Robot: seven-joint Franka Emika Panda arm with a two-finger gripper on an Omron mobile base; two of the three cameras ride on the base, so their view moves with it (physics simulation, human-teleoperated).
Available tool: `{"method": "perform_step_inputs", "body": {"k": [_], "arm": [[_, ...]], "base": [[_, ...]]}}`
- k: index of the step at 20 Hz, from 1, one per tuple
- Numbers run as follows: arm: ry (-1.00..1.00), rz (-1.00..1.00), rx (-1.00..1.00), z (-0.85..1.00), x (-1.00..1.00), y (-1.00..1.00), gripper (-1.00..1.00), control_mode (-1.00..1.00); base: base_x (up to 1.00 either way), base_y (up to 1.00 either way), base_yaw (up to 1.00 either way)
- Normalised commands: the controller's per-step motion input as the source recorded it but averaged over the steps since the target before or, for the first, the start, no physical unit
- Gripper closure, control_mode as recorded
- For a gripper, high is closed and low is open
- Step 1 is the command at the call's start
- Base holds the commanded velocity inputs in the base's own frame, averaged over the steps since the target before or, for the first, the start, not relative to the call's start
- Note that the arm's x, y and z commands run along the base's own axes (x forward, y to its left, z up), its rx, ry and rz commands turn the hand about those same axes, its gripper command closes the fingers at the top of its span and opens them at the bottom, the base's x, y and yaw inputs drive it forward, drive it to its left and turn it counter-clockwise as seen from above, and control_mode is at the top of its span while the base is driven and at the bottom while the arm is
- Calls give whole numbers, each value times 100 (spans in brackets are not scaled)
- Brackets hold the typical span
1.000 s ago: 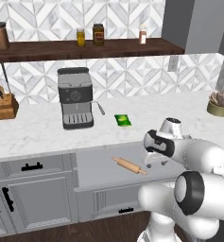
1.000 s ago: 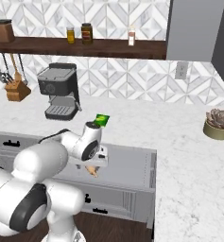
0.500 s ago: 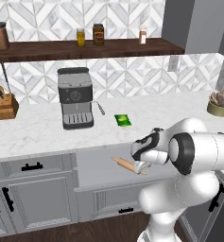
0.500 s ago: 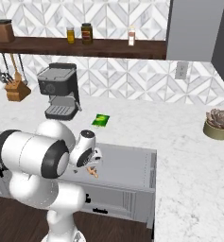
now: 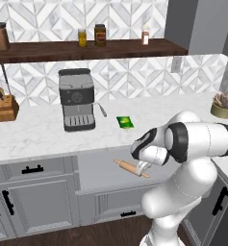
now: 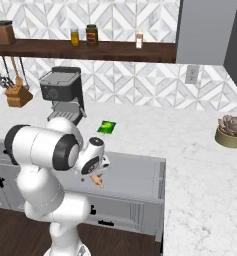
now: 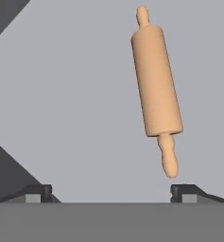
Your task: Pick the rolling pin from the drawer and place it on the counter.
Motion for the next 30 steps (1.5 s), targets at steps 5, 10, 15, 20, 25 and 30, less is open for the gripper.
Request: {"method": "perform_step_inputs", "body": {"k": [5, 10, 15, 20, 25, 30], "arm": [[4, 0, 0, -37, 0, 1, -100, -100], [0, 0, 0, -30, 21, 0, -100, -100], [-1, 0, 0, -11, 30, 0, -100, -100], [-7, 0, 0, -22, 48, 0, -100, -100], [0, 0, 3, -9, 51, 0, -100, -100], [1, 0, 0, -44, 6, 0, -100, -100]], "base": [[0, 0, 0], [0, 0, 0], [0, 0, 0], [0, 0, 0], [0, 0, 0], [0, 0, 0]]}}
